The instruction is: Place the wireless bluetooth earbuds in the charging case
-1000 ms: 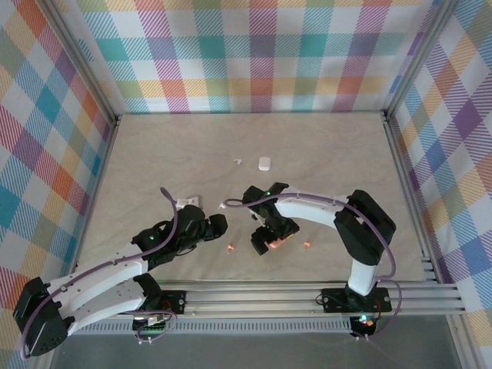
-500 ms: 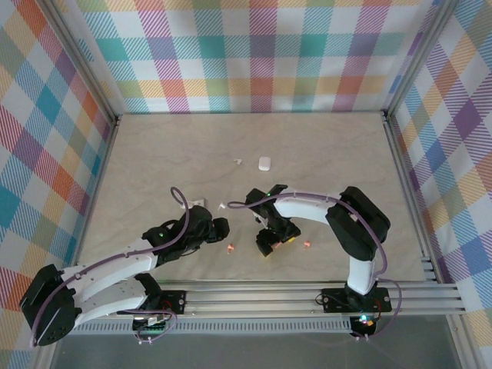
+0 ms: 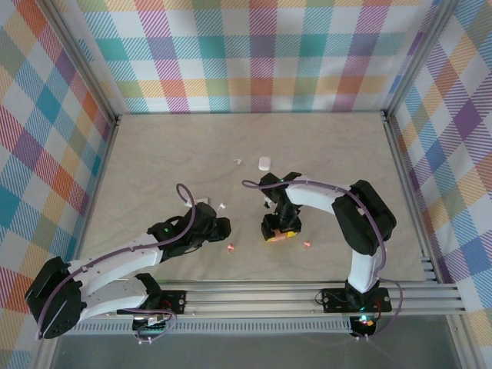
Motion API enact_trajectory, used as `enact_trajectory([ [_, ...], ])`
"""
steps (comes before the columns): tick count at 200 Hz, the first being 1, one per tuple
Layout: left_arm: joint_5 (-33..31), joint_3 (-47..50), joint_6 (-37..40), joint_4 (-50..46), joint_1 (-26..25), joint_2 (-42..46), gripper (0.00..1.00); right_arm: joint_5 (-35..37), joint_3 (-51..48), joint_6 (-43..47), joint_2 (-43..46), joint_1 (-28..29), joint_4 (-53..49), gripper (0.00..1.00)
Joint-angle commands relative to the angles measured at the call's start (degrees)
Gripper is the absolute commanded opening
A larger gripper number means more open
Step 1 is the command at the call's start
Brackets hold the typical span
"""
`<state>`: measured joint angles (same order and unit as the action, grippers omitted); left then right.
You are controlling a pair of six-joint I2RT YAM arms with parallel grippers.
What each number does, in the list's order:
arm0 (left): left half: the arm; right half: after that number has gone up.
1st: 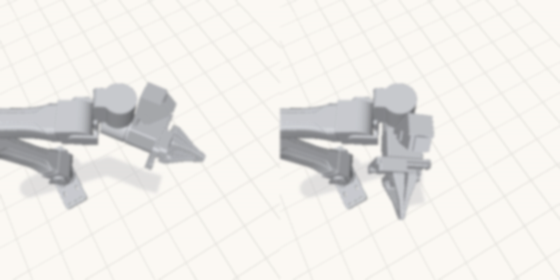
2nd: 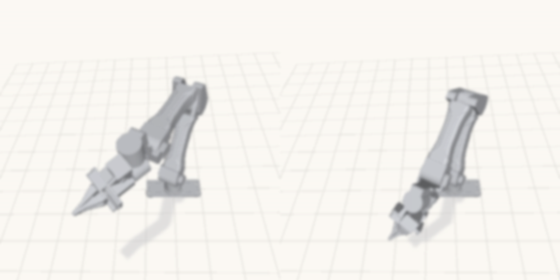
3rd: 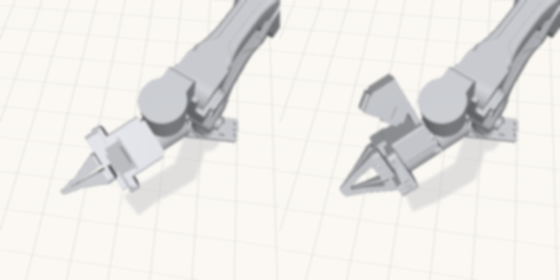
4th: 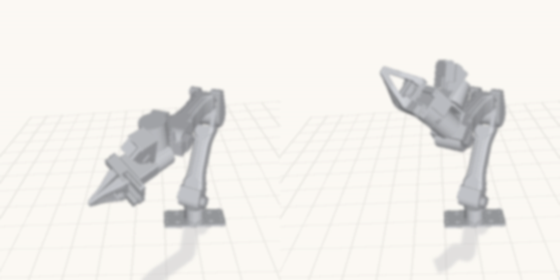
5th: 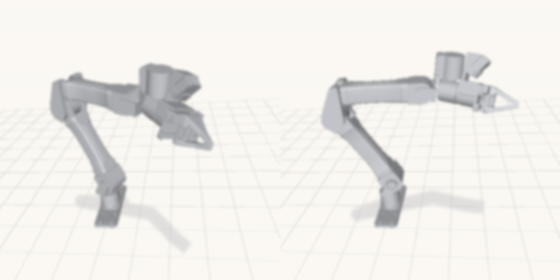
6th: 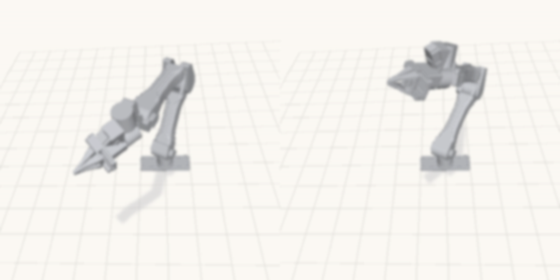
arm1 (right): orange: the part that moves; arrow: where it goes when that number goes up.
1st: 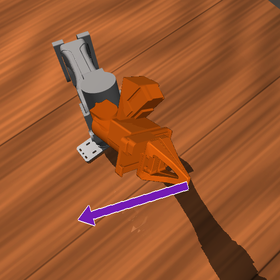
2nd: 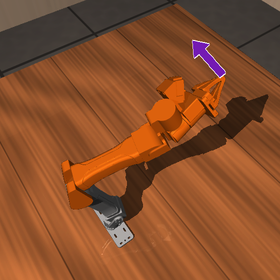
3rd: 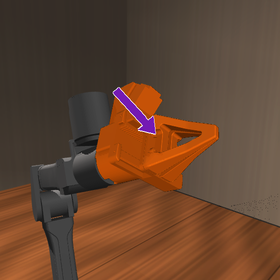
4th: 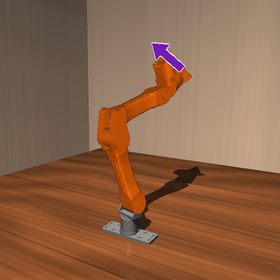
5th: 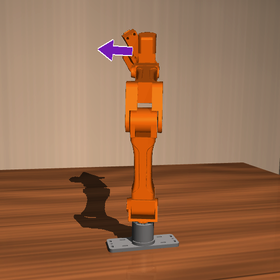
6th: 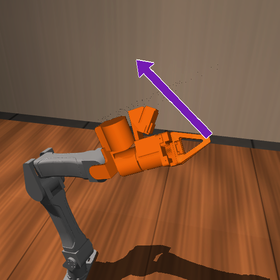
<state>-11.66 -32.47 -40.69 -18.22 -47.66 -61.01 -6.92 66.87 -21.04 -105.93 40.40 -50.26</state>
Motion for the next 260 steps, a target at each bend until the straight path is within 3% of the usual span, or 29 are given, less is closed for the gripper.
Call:
enact_trajectory([
  [1,-0.76,-2.85,1.19,-1.12,-0.47,-1.27,0.77,-2.74,1.02,-2.26,0.70,-1.81,6.37,0.66],
  [56,-0.64,-5.60,1.31,-2.45,-0.49,-5.59,0.84,-4.94,-0.40,-3.11,-0.25,-2.96,7.27,0.71],
  [90,-0.48,-7.64,2.19,-5.36,-0.47,-8.01,1.00,-4.81,-1.61,-4.40,-1.87,-2.98,8.69,0.67],
  [132,-2.41,-5.98,3.18,-3.65,-0.48,-6.29,1.00,-0.45,-1.60,-4.44,-1.74,-2.89,6.89,0.60],
  [162,-2.18,-5.74,5.21,-4.64,-0.42,-4.87,1.00,4.99,0.46,-4.06,-2.56,-1.40,3.77,0.71],
  [181,-2.60,-5.94,5.40,-6.18,-0.43,-4.12,1.00,7.27,1.35,-3.73,-3.69,0.30,2.89,0.72],
  [231,0.33,-2.61,5.98,-2.94,-0.47,-0.12,1.00,7.00,0.89,-4.09,-5.52,0.45,4.44,0.56],
  [260,1.42,2.48,8.98,3.89,-0.46,4.35,0.93,4.13,0.20,-5.33,-2.32,0.37,6.13,0.50],
])
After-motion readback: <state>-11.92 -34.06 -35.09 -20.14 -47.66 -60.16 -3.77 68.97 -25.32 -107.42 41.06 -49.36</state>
